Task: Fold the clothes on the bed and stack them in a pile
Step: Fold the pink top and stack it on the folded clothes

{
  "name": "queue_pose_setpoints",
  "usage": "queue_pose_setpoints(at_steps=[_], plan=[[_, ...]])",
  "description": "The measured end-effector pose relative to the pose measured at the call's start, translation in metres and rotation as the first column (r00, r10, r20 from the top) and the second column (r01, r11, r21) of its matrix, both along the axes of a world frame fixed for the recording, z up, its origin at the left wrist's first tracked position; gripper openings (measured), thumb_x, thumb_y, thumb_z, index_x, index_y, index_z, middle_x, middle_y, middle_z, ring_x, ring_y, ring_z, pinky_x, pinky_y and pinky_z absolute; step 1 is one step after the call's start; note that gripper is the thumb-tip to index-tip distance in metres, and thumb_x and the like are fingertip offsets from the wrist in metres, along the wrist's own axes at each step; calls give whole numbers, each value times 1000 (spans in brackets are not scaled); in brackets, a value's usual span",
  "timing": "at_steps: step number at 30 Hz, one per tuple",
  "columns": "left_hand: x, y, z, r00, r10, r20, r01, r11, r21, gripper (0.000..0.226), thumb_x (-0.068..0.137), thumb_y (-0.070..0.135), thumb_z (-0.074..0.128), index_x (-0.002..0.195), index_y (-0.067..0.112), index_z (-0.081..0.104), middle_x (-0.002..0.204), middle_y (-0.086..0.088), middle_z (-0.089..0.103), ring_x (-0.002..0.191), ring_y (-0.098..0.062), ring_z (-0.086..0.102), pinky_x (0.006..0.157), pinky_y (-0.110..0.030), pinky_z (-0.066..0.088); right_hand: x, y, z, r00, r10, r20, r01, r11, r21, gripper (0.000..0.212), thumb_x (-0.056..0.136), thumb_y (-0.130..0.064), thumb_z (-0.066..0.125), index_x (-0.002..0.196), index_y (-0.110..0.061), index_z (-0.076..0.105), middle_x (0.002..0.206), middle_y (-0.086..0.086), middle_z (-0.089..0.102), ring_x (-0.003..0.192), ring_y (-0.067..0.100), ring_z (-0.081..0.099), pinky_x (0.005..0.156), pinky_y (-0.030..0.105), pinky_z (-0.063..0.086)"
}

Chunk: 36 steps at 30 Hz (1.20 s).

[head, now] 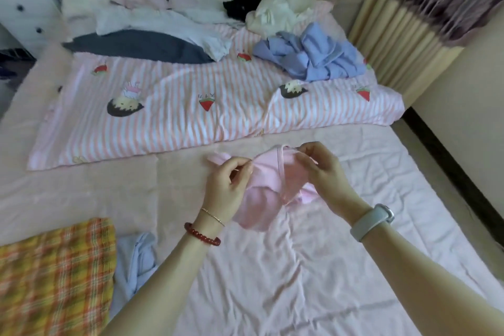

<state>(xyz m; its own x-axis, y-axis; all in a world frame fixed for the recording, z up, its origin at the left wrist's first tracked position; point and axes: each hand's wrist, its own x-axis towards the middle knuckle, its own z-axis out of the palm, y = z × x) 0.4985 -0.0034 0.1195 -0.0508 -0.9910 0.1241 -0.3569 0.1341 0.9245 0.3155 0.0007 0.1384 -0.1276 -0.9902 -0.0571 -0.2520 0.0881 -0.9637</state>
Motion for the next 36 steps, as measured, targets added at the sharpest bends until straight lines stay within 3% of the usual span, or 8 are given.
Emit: queue_pose_setpoints(at_steps=[3, 8, 16, 18, 21, 29, 32, 36], plan=[[6, 0, 88, 996, 12, -85, -24, 990, -139, 11, 89, 5, 58, 80, 5, 63, 54, 15, 52, 51, 4, 50, 57, -10, 38, 15, -7, 89, 982, 181, 60, -181, 984, -6, 13, 88, -25, 61, 100, -20, 60, 89, -3, 65, 78, 3, 59, 69, 16, 45], [18, 21, 195, 987, -146, -63, 134, 978, -157, 15, 86, 9, 62, 75, 18, 66, 71, 15, 65, 69, 6, 58, 69, -10, 45, 34, 8, 210, 950, 229, -214, -272, 941, -200, 23, 85, 4, 56, 84, -19, 62, 84, -13, 61, 79, -2, 56, 71, 5, 42], [26, 25, 283, 827, -559, -55, 562, 822, 90, 86, 84, 4, 64, 146, 32, 12, 148, 14, 25, 136, 0, 22, 108, -22, 25, 24, 62, 332, 812, 398, -427, -547, 775, -316, 38, 84, 10, 56, 80, -28, 59, 84, -19, 61, 82, -11, 58, 79, 6, 43], [15, 30, 288, 774, -629, -75, 634, 766, 110, 74, 82, -3, 63, 142, 23, 28, 133, 3, 49, 124, -10, 46, 102, -25, 40, 16, 72, 345, 813, 381, -440, -545, 764, -345, 39, 83, 11, 57, 79, -28, 61, 85, -18, 63, 83, -9, 60, 81, 7, 44], [4, 35, 300, 776, -629, -38, 628, 765, 142, 6, 84, 3, 63, 86, 8, 59, 77, 4, 59, 72, -5, 57, 67, -16, 47, -2, 83, 356, 839, 286, -463, -487, 775, -403, 35, 82, 10, 59, 81, -24, 63, 84, -18, 63, 80, -13, 59, 78, 4, 42], [5, 16, 336, 805, -556, 204, 557, 828, 62, 9, 90, 28, 57, 95, 32, 64, 101, 12, 65, 94, 4, 57, 85, -9, 42, -54, 88, 342, 764, 146, -628, -289, 948, -132, 46, 81, -28, 71, 122, -32, 51, 96, -13, 58, 86, 9, 57, 75, 6, 43], [3, 12, 339, 853, -475, 216, 488, 873, -10, 12, 92, 19, 53, 95, 26, 63, 103, 1, 66, 96, -7, 59, 90, -18, 43, -64, 90, 326, 591, 230, -773, -312, 949, 44, 11, 83, -29, 67, 87, -30, 57, 79, -10, 57, 73, 15, 56, 60, 8, 42], [31, 5, 339, 941, -329, 84, 337, 934, -116, 16, 89, 8, 57, 75, 15, 54, 76, 0, 55, 82, -16, 50, 73, -26, 39, -92, 96, 314, 516, 139, -845, -240, 971, 13, 27, 89, -14, 57, 62, -19, 52, 63, 0, 52, 62, 17, 44, 52, 16, 32]])
